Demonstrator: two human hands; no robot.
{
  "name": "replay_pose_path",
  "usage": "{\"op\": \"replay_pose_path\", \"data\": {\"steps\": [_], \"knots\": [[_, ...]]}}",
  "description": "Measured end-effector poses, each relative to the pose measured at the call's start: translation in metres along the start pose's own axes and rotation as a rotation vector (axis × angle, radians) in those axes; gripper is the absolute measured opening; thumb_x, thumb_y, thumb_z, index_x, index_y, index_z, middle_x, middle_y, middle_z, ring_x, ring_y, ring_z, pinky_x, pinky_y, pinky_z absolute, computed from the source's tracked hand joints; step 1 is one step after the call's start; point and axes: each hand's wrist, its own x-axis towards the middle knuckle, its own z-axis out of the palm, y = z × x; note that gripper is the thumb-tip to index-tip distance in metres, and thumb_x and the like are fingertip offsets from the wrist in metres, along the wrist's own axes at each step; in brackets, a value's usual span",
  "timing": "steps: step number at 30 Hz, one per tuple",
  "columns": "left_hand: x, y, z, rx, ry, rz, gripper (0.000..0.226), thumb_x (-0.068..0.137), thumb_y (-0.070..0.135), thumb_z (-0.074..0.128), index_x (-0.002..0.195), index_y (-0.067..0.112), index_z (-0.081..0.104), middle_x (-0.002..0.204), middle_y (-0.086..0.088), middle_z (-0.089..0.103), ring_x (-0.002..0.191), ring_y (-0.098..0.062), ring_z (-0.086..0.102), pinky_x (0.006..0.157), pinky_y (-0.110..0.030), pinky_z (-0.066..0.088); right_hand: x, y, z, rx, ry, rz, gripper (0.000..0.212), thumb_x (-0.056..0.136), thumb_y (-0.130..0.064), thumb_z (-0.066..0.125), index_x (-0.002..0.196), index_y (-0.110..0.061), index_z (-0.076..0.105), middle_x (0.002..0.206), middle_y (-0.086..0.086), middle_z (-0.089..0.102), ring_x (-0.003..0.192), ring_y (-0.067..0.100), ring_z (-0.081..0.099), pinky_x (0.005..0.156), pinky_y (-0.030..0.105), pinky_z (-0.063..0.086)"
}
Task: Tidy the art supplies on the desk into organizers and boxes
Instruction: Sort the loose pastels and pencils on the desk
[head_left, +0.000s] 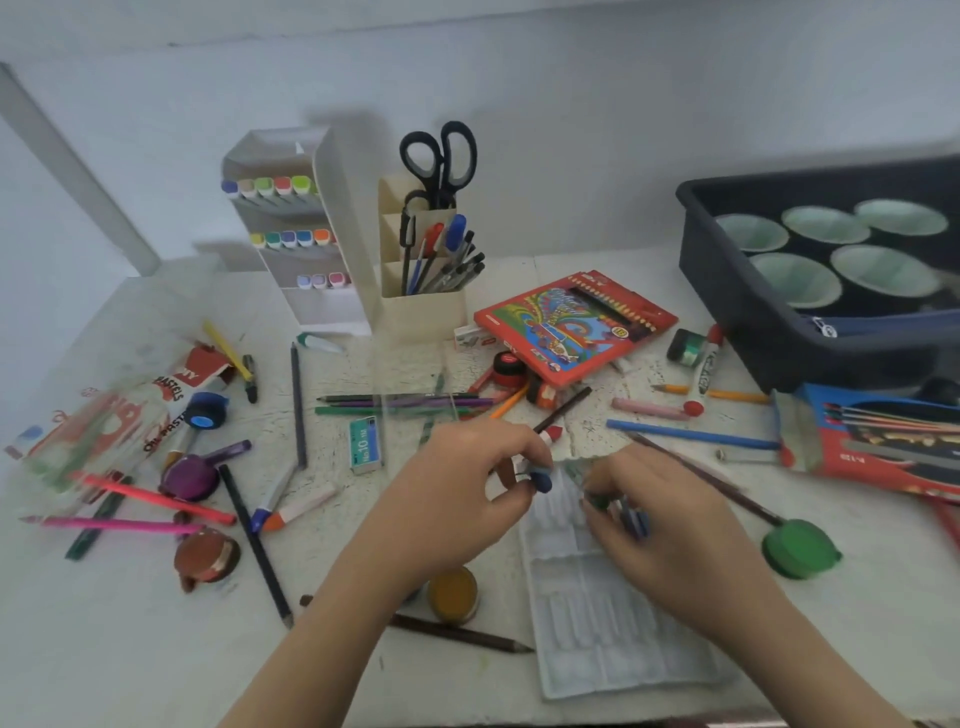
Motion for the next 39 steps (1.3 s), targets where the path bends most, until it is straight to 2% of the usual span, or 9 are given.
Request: {"op": "replay_pose_path", "data": {"steps": [5,8,11,15,19,23,25,29,39], "knots": [[-0.004,-0.001,0.011,0.082,-0.014,-0.020,0.024,0.074,0.004,0.068,0.084,0.025,0.067,0.081,0.020,0.061,0.073,0.004,0.052,0.064,-0.004,0.033,-0.009,0.001,0.005,-0.100,-0.057,-0.047,0.021,0.068,-0.006,0.074,0.074,-0.014,0.055,0.072,-0.005,0.051,0.065,0.016,0.047,0.051,0.026,0.035],[-0.005,-0.001,0.016,0.112,-0.022,-0.028,0.020,0.075,0.006,0.069,0.083,0.025,0.068,0.085,0.017,0.062,0.075,0.006,0.049,0.067,-0.007,0.037,-0.011,0.005,0.004,-0.056,-0.096,-0.084,0.014,0.074,-0.023,0.072,0.081,-0.018,0.061,0.078,-0.008,0.058,0.069,0.015,0.052,0.056,0.027,0.042],[-0.006,0.000,0.018,0.139,-0.032,-0.034,0.019,0.076,0.007,0.067,0.084,0.025,0.070,0.088,0.015,0.063,0.077,0.005,0.047,0.063,-0.003,0.034,-0.012,0.006,0.002,-0.030,-0.095,-0.090,0.017,0.082,-0.036,0.061,0.084,-0.020,0.067,0.085,-0.012,0.065,0.076,0.013,0.058,0.063,0.029,0.048],[-0.007,-0.002,0.019,0.163,-0.024,-0.042,0.019,0.077,0.008,0.067,0.085,0.025,0.071,0.089,0.014,0.064,0.081,0.005,0.047,0.064,-0.002,0.032,-0.015,0.008,0.005,-0.029,-0.054,-0.091,0.019,0.084,-0.032,0.056,0.079,-0.021,0.072,0.084,-0.015,0.069,0.079,0.011,0.061,0.065,0.030,0.051],[-0.007,-0.002,0.023,0.182,-0.015,-0.026,0.021,0.076,0.005,0.068,0.084,0.024,0.072,0.090,0.013,0.065,0.086,-0.001,0.055,0.067,-0.004,0.033,-0.015,0.009,0.007,-0.001,-0.045,-0.061,0.021,0.084,-0.032,0.054,0.079,-0.023,0.072,0.079,-0.017,0.069,0.081,0.008,0.058,0.069,0.028,0.049],[-0.005,-0.002,0.029,0.258,0.026,0.056,0.015,0.075,0.007,0.068,0.079,0.021,0.073,0.087,0.008,0.067,0.084,-0.016,0.062,0.063,-0.033,0.052,-0.015,0.011,0.008,0.068,-0.047,-0.024,0.024,0.087,-0.031,0.051,0.078,-0.021,0.071,0.075,-0.014,0.067,0.083,0.006,0.057,0.070,0.027,0.048],[-0.004,-0.002,0.031,0.291,0.020,0.080,0.013,0.076,0.009,0.069,0.079,0.021,0.073,0.085,0.007,0.068,0.083,-0.019,0.063,0.061,-0.038,0.054,-0.016,0.012,0.009,0.095,-0.033,-0.005,0.024,0.088,-0.030,0.050,0.077,-0.020,0.070,0.075,-0.012,0.066,0.083,0.006,0.058,0.069,0.031,0.049],[-0.004,-0.001,0.032,0.278,0.019,0.103,0.013,0.075,0.010,0.071,0.081,0.022,0.074,0.083,0.009,0.069,0.080,-0.018,0.063,0.067,-0.029,0.053,-0.016,0.013,0.011,0.109,-0.014,-0.013,0.024,0.089,-0.027,0.050,0.077,-0.018,0.069,0.075,-0.010,0.066,0.082,0.009,0.059,0.067,0.032,0.050],[-0.006,0.000,0.037,0.302,0.016,0.134,0.017,0.075,0.007,0.065,0.085,0.017,0.075,0.083,0.004,0.070,0.077,-0.021,0.063,0.057,-0.035,0.054,-0.015,0.013,0.011,0.092,-0.015,-0.038,0.023,0.088,-0.026,0.049,0.081,-0.020,0.070,0.078,-0.014,0.066,0.081,0.007,0.058,0.069,0.028,0.048]]}}
